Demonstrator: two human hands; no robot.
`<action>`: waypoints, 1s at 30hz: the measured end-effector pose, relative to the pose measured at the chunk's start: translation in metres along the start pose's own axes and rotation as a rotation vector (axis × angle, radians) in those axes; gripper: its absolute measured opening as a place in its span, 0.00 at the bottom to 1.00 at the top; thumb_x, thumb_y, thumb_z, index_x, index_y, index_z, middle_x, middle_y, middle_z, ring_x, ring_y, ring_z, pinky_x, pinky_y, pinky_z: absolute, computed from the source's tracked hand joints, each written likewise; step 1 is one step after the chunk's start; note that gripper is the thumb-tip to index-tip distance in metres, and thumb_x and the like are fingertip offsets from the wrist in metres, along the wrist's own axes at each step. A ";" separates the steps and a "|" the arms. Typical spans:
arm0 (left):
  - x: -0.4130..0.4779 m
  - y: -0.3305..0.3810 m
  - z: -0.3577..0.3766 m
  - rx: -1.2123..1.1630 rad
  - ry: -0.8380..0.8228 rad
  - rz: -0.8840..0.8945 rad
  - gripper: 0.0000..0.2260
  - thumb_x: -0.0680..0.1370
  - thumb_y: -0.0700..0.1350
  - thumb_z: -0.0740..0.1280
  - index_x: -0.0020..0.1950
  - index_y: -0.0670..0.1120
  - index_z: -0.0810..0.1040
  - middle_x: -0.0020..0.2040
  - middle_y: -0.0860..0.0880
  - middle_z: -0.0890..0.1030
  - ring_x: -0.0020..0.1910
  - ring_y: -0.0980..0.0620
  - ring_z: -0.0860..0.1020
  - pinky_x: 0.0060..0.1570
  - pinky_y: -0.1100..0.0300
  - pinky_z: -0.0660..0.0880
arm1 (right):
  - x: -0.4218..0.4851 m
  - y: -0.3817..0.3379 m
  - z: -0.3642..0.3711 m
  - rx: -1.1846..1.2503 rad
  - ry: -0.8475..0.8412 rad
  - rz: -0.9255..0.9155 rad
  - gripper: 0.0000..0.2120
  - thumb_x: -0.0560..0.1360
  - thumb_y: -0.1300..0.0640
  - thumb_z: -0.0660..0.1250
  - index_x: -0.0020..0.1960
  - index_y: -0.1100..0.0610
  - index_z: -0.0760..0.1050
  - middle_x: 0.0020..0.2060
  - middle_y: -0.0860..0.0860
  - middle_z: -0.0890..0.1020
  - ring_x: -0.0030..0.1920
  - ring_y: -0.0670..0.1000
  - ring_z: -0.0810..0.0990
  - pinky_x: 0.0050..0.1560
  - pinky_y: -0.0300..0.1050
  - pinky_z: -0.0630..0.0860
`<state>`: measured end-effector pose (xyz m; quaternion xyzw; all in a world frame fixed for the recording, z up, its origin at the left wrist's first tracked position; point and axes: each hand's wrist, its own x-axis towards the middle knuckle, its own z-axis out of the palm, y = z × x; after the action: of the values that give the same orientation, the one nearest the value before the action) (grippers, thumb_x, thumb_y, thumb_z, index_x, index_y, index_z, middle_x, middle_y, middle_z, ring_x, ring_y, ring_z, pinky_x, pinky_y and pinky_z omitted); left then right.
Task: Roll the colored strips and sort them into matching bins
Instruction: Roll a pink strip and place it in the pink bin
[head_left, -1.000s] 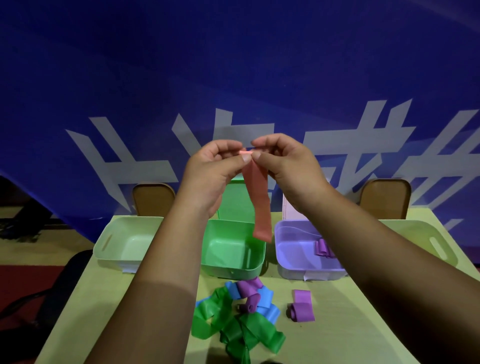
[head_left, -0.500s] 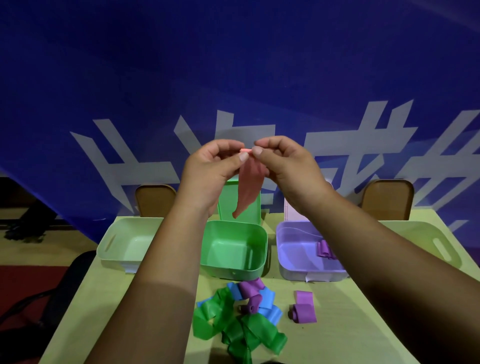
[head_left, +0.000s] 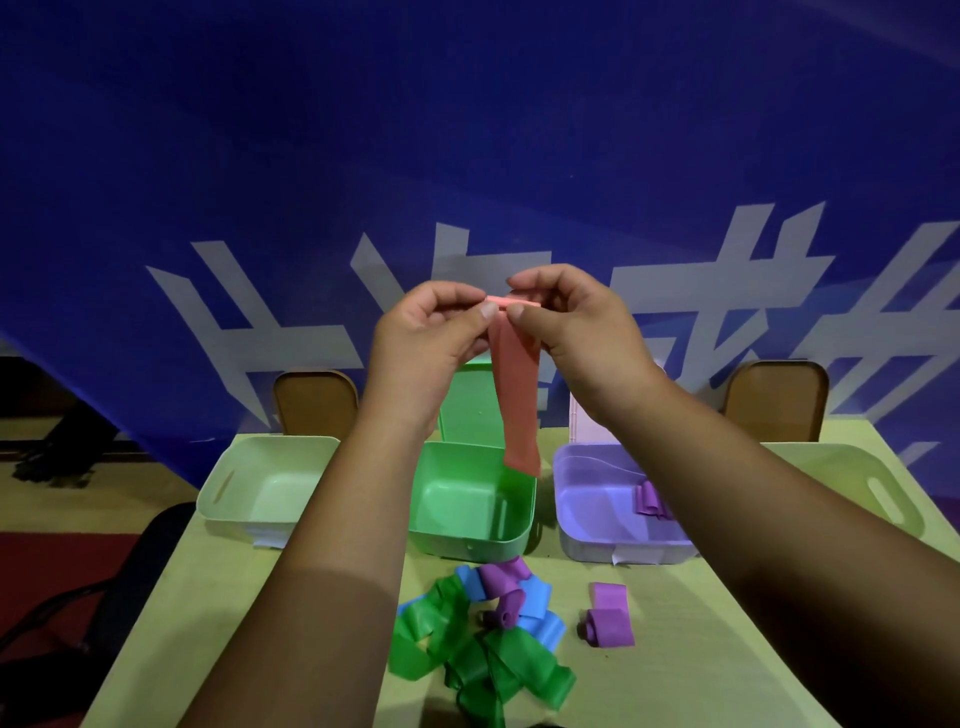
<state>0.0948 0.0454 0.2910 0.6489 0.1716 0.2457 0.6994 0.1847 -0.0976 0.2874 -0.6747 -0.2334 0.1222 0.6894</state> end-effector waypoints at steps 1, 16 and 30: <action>-0.001 0.001 0.001 0.003 -0.002 0.004 0.09 0.80 0.36 0.76 0.59 0.38 0.83 0.52 0.38 0.88 0.54 0.39 0.88 0.59 0.43 0.85 | 0.000 0.000 -0.001 -0.004 0.002 -0.003 0.10 0.80 0.62 0.74 0.59 0.51 0.83 0.49 0.49 0.87 0.49 0.46 0.87 0.47 0.37 0.81; -0.003 0.001 0.004 0.058 0.041 0.054 0.08 0.78 0.36 0.78 0.56 0.43 0.85 0.52 0.42 0.89 0.54 0.42 0.88 0.59 0.44 0.85 | -0.004 0.004 -0.003 0.099 0.036 0.050 0.06 0.82 0.55 0.74 0.58 0.55 0.84 0.42 0.49 0.87 0.41 0.44 0.85 0.52 0.48 0.82; -0.008 -0.002 0.010 0.038 0.015 -0.020 0.10 0.80 0.41 0.78 0.59 0.42 0.84 0.52 0.41 0.89 0.56 0.38 0.87 0.61 0.38 0.84 | -0.005 0.005 -0.006 -0.011 0.043 -0.003 0.10 0.80 0.60 0.74 0.59 0.49 0.84 0.50 0.49 0.88 0.53 0.50 0.87 0.59 0.50 0.83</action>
<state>0.0942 0.0330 0.2893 0.6583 0.1880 0.2405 0.6880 0.1840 -0.1045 0.2815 -0.6806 -0.2203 0.1056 0.6908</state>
